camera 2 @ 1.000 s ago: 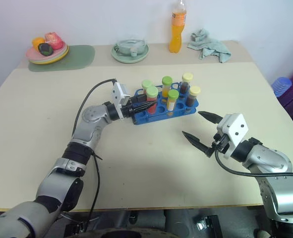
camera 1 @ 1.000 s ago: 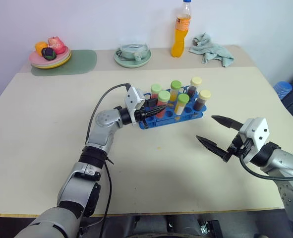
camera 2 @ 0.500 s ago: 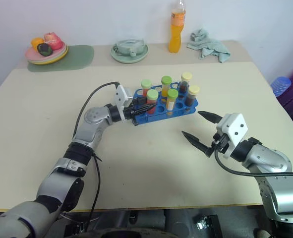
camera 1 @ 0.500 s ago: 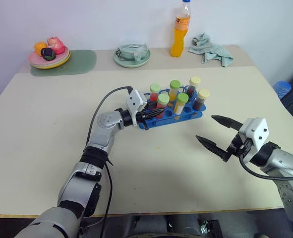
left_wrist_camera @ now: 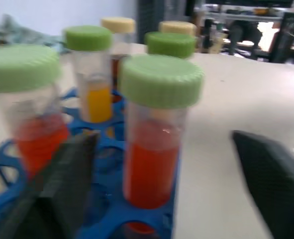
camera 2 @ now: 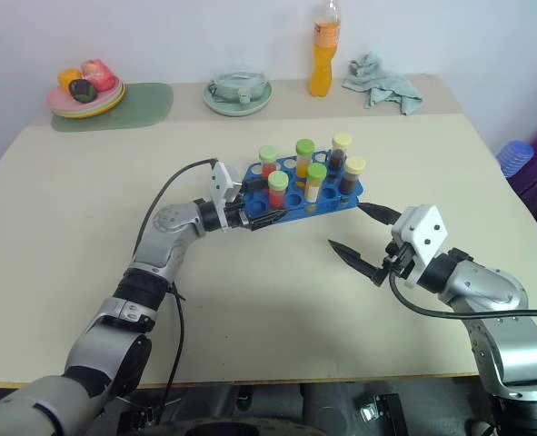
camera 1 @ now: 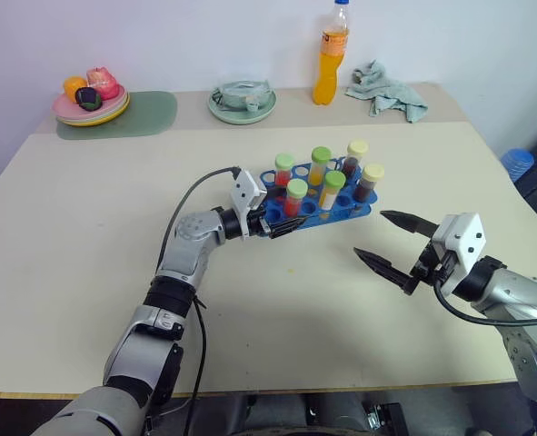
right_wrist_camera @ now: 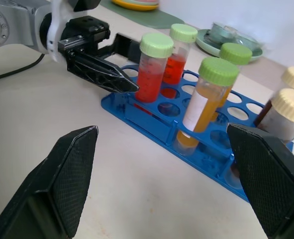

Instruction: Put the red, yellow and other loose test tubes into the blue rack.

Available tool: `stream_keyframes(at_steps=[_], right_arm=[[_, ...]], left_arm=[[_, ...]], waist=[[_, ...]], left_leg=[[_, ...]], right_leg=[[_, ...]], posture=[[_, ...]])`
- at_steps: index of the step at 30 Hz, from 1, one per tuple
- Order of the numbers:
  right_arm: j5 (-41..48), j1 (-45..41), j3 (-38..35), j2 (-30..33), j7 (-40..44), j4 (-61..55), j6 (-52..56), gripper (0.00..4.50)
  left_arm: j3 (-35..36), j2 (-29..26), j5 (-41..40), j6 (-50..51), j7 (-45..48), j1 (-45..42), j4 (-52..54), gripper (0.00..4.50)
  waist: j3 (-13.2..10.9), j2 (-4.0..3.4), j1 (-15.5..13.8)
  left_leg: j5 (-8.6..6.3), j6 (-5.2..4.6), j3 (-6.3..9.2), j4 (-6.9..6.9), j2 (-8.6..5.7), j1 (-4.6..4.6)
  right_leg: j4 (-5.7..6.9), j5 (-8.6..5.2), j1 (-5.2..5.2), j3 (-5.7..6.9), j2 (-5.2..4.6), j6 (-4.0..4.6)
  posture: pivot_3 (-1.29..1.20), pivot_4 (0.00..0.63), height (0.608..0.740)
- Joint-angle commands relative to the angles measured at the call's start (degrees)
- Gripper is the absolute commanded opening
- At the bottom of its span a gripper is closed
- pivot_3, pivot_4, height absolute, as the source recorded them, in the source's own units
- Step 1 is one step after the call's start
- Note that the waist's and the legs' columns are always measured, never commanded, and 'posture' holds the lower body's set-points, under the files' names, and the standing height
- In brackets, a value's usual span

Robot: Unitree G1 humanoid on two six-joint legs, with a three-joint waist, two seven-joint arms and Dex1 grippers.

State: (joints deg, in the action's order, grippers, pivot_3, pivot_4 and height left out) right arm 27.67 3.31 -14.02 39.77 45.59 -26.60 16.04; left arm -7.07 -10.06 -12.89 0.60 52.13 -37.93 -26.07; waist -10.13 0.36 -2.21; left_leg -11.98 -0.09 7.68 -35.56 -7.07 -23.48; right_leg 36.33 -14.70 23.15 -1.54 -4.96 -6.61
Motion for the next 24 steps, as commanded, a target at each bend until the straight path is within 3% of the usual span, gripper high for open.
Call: stream_keyframes(at_steps=[1, 6, 9, 13, 24], right_arm=[[0.3, -0.9, -0.5, 0.5, 0.6, -0.2, -0.5, 4.22], [0.4, -0.7, -1.0, 0.5, 1.5, 0.5, -0.9, 4.22], [0.1, -0.1, -1.6, 0.4, 1.6, 1.3, -1.2, 4.22], [-1.2, 1.4, -2.6, 0.2, 0.8, 2.9, -1.7, 4.22], [-3.5, 8.7, -9.1, 0.5, 1.5, 9.1, -5.3, 4.22]], left_arm=[[0.6, -0.4, -0.3, -0.5, -0.4, 0.3, 3.4, 4.46], [0.4, -2.3, 1.7, -2.0, -2.4, 3.1, 7.5, 4.46], [2.6, -2.9, -3.0, -0.7, -0.8, 7.0, 11.8, 4.46], [4.0, -4.3, -1.8, -2.6, -4.2, 10.6, 15.5, 4.46], [9.4, -13.4, -6.0, 3.9, -5.1, 23.6, 29.3, 4.46]], waist=[[0.0, 0.00, 0.0], [0.0, 0.00, 0.1], [0.0, -0.02, 0.1], [0.0, -0.02, -0.1], [0.0, -0.07, 0.0]], left_leg=[[0.00, 0.00, 0.00, 0.00, 0.00, 0.00], [0.00, 0.00, 0.00, 0.01, 0.00, 0.00], [0.00, 0.00, 0.00, 0.02, 0.01, 0.00], [-0.01, 0.01, 0.00, 0.02, 0.01, 0.00], [-0.02, 0.01, 0.00, 0.05, 0.02, 0.01]], right_leg=[[0.00, 0.00, 0.00, 0.00, 0.00, 0.00], [0.00, 0.00, 0.02, 0.00, 0.01, 0.00], [0.00, 0.00, 0.03, -0.01, 0.00, 0.00], [0.01, 0.00, 0.03, -0.01, -0.01, 0.01], [0.00, -0.01, 0.04, -0.03, -0.02, 0.04]], posture=[[0.00, 0.150, 0.740], [0.00, 0.150, 0.740], [0.00, 0.150, 0.740], [0.00, 0.150, 0.740], [0.00, 0.150, 0.740]])
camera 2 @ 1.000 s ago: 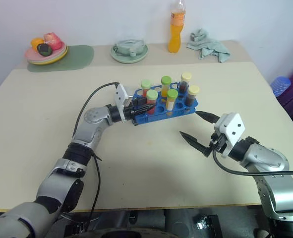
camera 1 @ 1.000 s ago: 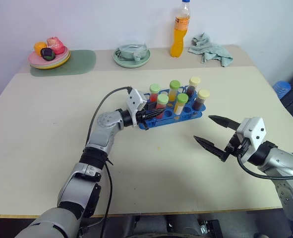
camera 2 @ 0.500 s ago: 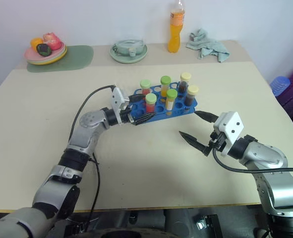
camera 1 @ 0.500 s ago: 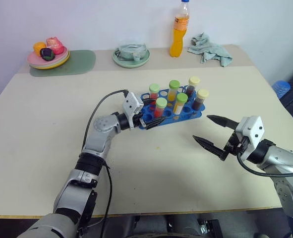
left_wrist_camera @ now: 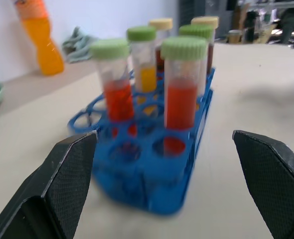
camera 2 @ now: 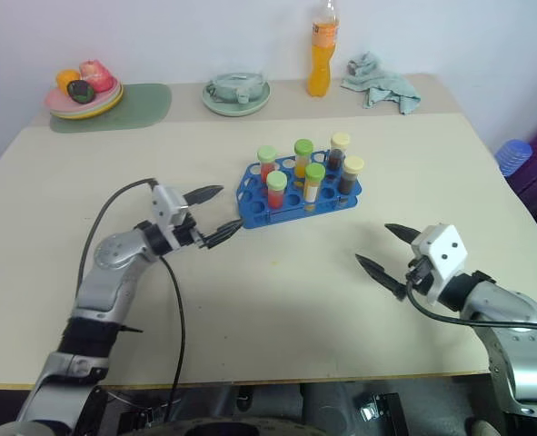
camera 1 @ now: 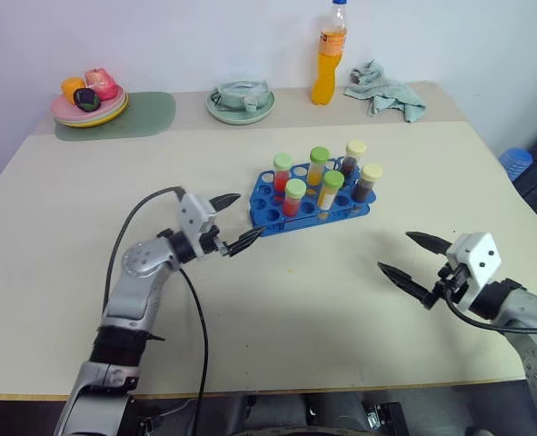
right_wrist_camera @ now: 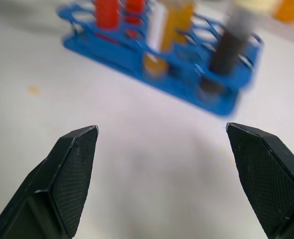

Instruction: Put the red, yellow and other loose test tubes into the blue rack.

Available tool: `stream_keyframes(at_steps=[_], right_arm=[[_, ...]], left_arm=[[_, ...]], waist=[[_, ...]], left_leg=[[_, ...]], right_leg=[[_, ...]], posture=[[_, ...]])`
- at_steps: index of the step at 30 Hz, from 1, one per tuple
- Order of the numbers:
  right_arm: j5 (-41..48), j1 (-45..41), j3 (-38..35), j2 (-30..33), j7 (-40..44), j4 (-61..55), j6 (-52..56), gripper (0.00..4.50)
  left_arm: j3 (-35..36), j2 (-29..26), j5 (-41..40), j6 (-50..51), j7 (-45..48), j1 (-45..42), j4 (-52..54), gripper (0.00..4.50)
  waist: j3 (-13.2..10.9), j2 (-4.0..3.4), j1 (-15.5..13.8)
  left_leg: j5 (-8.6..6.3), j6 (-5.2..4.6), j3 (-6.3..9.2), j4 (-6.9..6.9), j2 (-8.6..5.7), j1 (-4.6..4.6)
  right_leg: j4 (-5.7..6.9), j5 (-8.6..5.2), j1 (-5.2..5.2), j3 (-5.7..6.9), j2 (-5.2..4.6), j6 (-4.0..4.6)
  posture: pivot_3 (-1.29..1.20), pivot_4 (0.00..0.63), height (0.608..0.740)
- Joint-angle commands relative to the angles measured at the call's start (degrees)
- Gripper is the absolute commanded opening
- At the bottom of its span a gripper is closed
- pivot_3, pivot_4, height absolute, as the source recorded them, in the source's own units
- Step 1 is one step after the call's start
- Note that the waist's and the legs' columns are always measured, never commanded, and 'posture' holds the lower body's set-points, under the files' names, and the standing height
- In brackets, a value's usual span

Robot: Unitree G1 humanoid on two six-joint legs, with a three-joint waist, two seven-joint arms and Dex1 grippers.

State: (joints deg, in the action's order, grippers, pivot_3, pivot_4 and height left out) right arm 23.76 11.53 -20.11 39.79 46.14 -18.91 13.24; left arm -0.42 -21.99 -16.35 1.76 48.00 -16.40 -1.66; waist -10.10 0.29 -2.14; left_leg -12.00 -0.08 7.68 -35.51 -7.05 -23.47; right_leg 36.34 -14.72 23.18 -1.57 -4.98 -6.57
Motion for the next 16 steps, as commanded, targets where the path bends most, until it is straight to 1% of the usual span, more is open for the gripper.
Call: stream_keyframes(at_steps=[1, 9, 16], right_arm=[[0.5, 0.5, -3.6, 0.4, 1.4, 2.8, -3.2, 4.22], [1.5, -0.5, -5.3, -0.2, 4.3, 10.6, -7.7, 4.22], [1.1, -3.2, -4.2, 0.7, 6.9, 15.0, -9.7, 4.22]], left_arm=[[3.3, -2.0, -3.2, 3.9, -1.4, 3.5, 6.5, 4.46], [7.1, -5.7, -6.2, 8.8, -3.0, 13.3, 14.7, 4.46], [8.5, -7.6, -8.2, 12.6, -3.8, 18.1, 19.7, 4.46]], waist=[[0.0, 0.00, 0.0], [0.0, -0.02, 0.0], [0.0, -0.03, 0.0]], left_leg=[[0.00, 0.00, 0.00, 0.00, 0.00, 0.00], [-0.01, 0.00, -0.01, 0.01, 0.01, 0.01], [-0.01, 0.00, -0.01, 0.01, 0.01, 0.01]], right_leg=[[0.00, 0.00, -0.01, 0.00, 0.00, 0.00], [-0.01, -0.11, -0.01, -0.02, -0.02, 0.19], [-0.03, -0.12, -0.03, -0.03, -0.04, 0.21]], posture=[[0.00, 0.150, 0.740], [0.00, 0.150, 0.740], [0.00, 0.150, 0.740]])
